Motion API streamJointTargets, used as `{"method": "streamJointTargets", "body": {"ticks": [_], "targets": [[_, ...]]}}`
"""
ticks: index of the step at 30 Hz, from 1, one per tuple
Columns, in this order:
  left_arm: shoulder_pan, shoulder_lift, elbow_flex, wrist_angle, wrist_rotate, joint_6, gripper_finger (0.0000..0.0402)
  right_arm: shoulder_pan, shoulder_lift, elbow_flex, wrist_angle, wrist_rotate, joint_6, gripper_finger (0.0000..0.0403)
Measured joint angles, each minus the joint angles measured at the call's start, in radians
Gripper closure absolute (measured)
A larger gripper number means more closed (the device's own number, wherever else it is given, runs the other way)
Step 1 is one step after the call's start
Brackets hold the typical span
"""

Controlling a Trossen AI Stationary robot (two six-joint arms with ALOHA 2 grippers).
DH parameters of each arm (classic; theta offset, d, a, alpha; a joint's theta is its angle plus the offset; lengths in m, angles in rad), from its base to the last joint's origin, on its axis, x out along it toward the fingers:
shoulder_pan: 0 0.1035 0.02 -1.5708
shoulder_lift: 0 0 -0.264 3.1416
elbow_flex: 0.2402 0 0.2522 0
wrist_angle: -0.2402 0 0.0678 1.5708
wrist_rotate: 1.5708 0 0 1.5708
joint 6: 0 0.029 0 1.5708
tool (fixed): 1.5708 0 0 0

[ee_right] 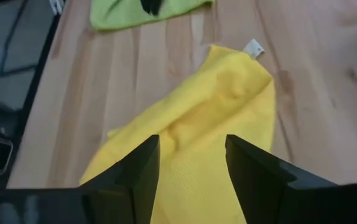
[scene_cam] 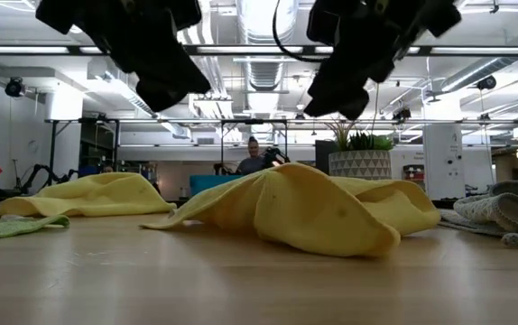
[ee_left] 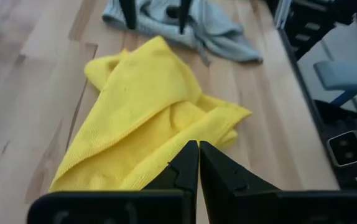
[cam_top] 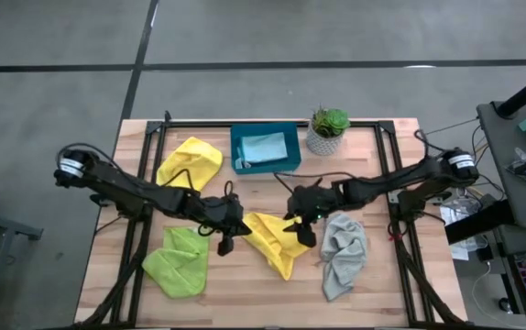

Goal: Fold microfiber towels
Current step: Fold the right yellow microfiber cloth

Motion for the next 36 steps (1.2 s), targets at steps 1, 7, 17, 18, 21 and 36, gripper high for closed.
{"method": "streamJointTargets", "body": {"ticks": [1, 7, 17, 18, 21, 36], "targets": [[0.000, 0.009, 0.000, 0.000, -0.001, 0.000, 0.0402, 0.011, 0.004, -0.016, 0.038, 0.019, 0.016, 0.0231], [0.000, 0.035, 0.002, 0.003, -0.023, 0.001, 0.0402, 0.076, 0.090, -0.023, 0.095, 0.085, 0.070, 0.0238], [0.000, 0.035, 0.004, 0.004, -0.032, 0.010, 0.0401, 0.193, 0.261, 0.267, -0.477, 0.197, -0.170, 0.0245], [0.000, 0.035, 0.004, 0.004, -0.037, 0.011, 0.0402, 0.208, 0.273, 0.293, -0.517, 0.224, -0.200, 0.0246], [-0.002, 0.035, 0.004, 0.004, -0.052, 0.030, 0.0402, 0.244, 0.305, 0.330, -0.553, 0.314, -0.275, 0.0247], [-0.002, 0.035, 0.004, 0.003, -0.054, 0.057, 0.0402, 0.268, 0.406, 0.356, -0.543, 0.457, -0.303, 0.0248]]}}
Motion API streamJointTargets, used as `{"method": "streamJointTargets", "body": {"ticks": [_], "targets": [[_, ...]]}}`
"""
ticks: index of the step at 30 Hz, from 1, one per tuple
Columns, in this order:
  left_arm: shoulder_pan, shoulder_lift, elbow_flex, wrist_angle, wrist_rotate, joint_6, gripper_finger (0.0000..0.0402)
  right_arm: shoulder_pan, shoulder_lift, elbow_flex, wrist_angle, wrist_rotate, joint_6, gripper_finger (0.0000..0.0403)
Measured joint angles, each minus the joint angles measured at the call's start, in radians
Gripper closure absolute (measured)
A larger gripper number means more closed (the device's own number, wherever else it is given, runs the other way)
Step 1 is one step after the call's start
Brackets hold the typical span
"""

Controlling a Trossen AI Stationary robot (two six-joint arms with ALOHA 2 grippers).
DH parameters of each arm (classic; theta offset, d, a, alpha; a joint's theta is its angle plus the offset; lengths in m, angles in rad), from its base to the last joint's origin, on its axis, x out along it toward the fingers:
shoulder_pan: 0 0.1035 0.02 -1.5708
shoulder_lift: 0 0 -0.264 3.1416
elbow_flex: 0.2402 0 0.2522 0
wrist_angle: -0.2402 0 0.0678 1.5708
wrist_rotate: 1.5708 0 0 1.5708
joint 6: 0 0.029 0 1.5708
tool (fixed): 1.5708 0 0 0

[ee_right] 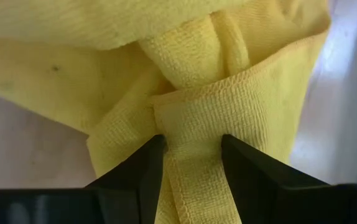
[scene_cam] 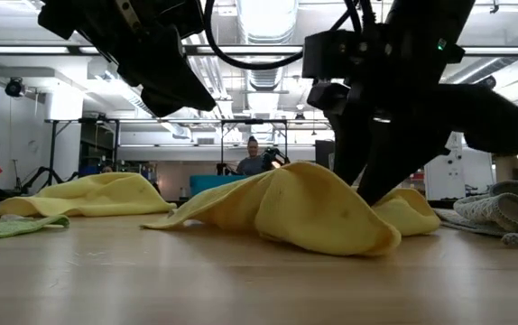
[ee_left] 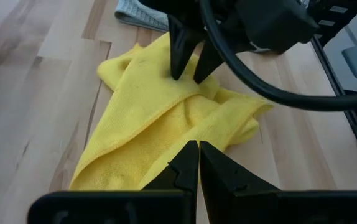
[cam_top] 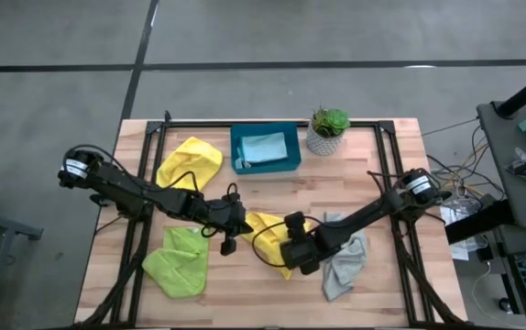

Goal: Fold microfiber towels
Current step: Fold the right yellow microfiber cloth

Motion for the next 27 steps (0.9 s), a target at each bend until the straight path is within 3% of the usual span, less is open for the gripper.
{"method": "streamJointTargets", "body": {"ticks": [6, 14, 24, 27], "targets": [[0.000, 0.000, 0.000, 0.000, 0.000, 0.000, 0.0402, -0.006, -0.001, -0.005, 0.001, 0.091, 0.013, 0.0264], [0.000, 0.000, 0.000, 0.000, -0.001, 0.000, 0.0402, -0.018, -0.001, 0.005, -0.011, 0.207, 0.033, 0.0384], [0.000, 0.000, 0.000, -0.010, 0.001, 0.016, 0.0399, -0.026, -0.089, 0.088, -0.160, 0.215, 0.017, 0.0394], [0.000, 0.000, 0.000, -0.020, 0.002, 0.069, 0.0379, -0.038, -0.153, 0.088, -0.162, 0.155, 0.001, 0.0394]]}}
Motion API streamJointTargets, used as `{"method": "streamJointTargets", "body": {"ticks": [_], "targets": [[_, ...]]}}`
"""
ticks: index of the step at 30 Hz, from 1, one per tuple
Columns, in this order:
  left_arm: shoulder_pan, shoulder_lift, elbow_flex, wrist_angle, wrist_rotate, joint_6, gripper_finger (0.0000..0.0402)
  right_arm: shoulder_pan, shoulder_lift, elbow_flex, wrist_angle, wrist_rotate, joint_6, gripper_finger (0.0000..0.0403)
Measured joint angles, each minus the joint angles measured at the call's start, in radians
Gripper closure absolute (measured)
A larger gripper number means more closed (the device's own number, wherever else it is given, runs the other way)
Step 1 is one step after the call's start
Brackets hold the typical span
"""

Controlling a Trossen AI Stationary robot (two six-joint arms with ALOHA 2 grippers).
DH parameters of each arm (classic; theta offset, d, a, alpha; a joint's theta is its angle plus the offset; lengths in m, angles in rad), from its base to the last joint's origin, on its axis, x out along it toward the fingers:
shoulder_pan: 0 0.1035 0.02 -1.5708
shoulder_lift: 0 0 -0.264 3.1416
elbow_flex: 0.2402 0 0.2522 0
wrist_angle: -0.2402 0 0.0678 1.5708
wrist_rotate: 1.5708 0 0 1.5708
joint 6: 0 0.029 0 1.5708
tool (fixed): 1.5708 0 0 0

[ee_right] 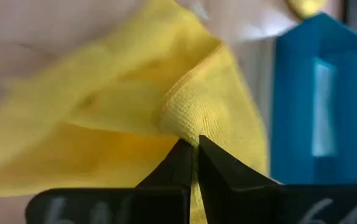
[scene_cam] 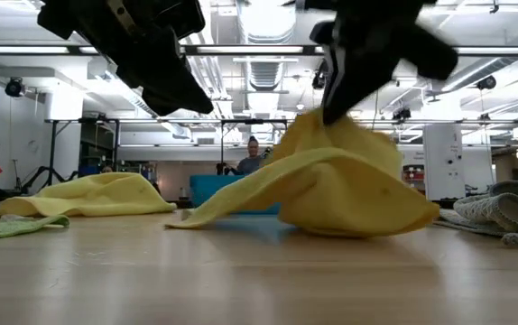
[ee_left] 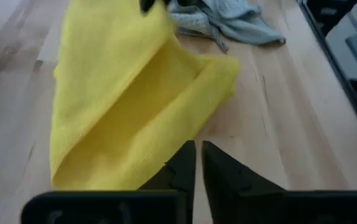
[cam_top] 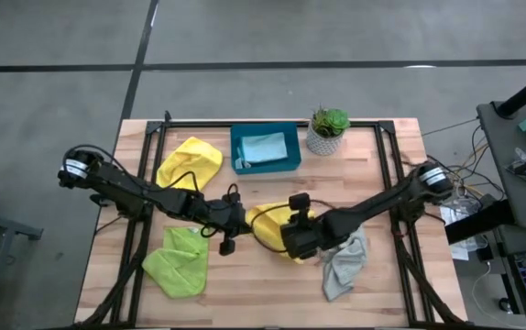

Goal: Fold microfiber towels
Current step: Fold the right yellow microfiber cloth

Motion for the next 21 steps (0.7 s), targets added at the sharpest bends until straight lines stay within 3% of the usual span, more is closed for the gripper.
{"method": "streamJointTargets", "body": {"ticks": [4, 10, 13, 21], "targets": [[0.007, 0.034, -0.003, 0.018, -0.051, 0.030, 0.0329, -0.034, -0.058, -0.002, 0.004, -0.147, 0.036, 0.0394], [0.013, 0.146, -0.002, 0.051, -0.265, 0.059, 0.0239, -0.039, -0.077, -0.024, 0.009, -0.156, 0.035, 0.0394], [0.016, 0.197, -0.003, 0.047, -0.313, 0.060, 0.0202, -0.039, -0.077, -0.027, 0.012, -0.158, 0.054, 0.0394], [0.047, 0.309, -0.003, 0.061, -0.388, 0.016, 0.0176, -0.039, -0.077, -0.030, 0.021, -0.155, 0.054, 0.0394]]}}
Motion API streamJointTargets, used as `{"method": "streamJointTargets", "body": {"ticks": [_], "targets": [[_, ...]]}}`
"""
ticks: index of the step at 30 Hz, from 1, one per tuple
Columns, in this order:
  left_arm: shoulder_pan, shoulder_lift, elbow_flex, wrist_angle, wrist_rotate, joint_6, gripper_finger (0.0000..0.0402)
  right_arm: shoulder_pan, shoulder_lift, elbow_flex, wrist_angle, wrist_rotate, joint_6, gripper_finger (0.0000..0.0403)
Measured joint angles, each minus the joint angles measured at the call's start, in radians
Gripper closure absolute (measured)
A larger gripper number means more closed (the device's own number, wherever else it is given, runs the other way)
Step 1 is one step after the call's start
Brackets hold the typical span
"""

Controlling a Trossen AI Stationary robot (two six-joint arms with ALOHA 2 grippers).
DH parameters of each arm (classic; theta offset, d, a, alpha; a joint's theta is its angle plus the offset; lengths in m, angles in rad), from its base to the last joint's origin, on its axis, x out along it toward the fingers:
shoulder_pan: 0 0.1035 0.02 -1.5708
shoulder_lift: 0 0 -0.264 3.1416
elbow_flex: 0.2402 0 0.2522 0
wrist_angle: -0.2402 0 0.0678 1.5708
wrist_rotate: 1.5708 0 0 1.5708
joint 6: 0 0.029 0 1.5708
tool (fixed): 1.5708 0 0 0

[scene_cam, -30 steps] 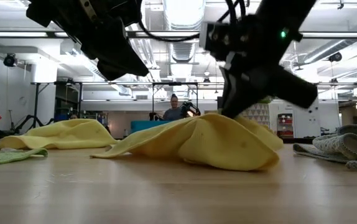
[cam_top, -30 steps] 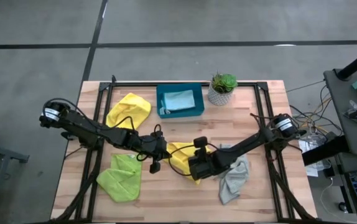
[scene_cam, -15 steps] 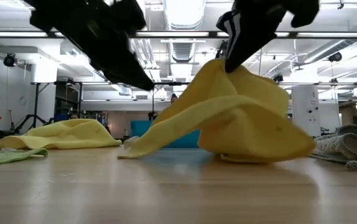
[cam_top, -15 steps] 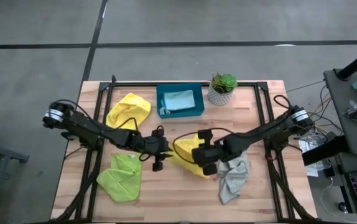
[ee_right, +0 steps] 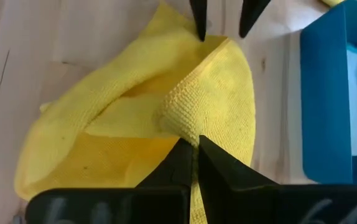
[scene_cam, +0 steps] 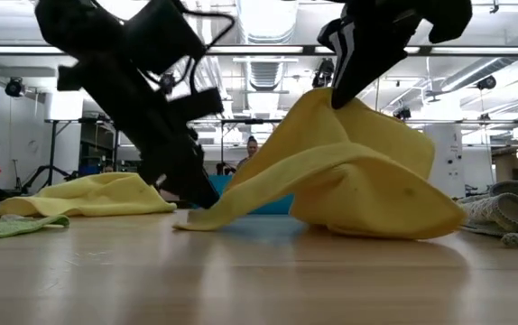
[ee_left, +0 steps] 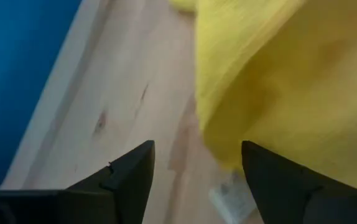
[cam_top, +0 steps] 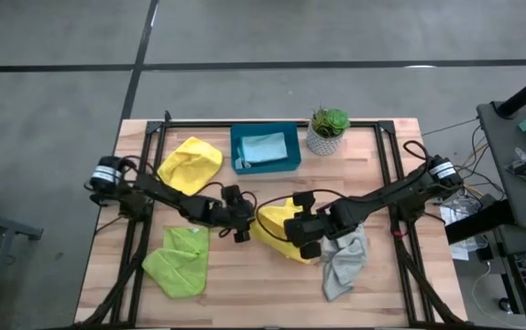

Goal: Fold microfiber towels
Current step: Fold the right yellow microfiber cloth

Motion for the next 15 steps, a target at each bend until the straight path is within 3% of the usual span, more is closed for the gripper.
{"method": "streamJointTargets", "body": {"ticks": [6, 9, 12, 15], "targets": [[0.020, 0.063, 0.000, 0.121, 0.138, 0.002, 0.0209, 0.000, 0.000, 0.000, 0.019, 0.001, -0.011, 0.0394], [0.021, 0.072, 0.000, 0.155, 0.212, 0.044, 0.0271, 0.000, 0.000, 0.000, 0.024, 0.002, -0.006, 0.0394], [0.021, 0.069, 0.003, 0.153, 0.242, 0.050, 0.0365, 0.003, 0.000, -0.002, 0.036, 0.020, 0.012, 0.0394], [0.017, 0.029, 0.003, 0.105, 0.244, 0.043, 0.0392, 0.007, 0.000, -0.003, 0.037, 0.028, 0.035, 0.0394]]}}
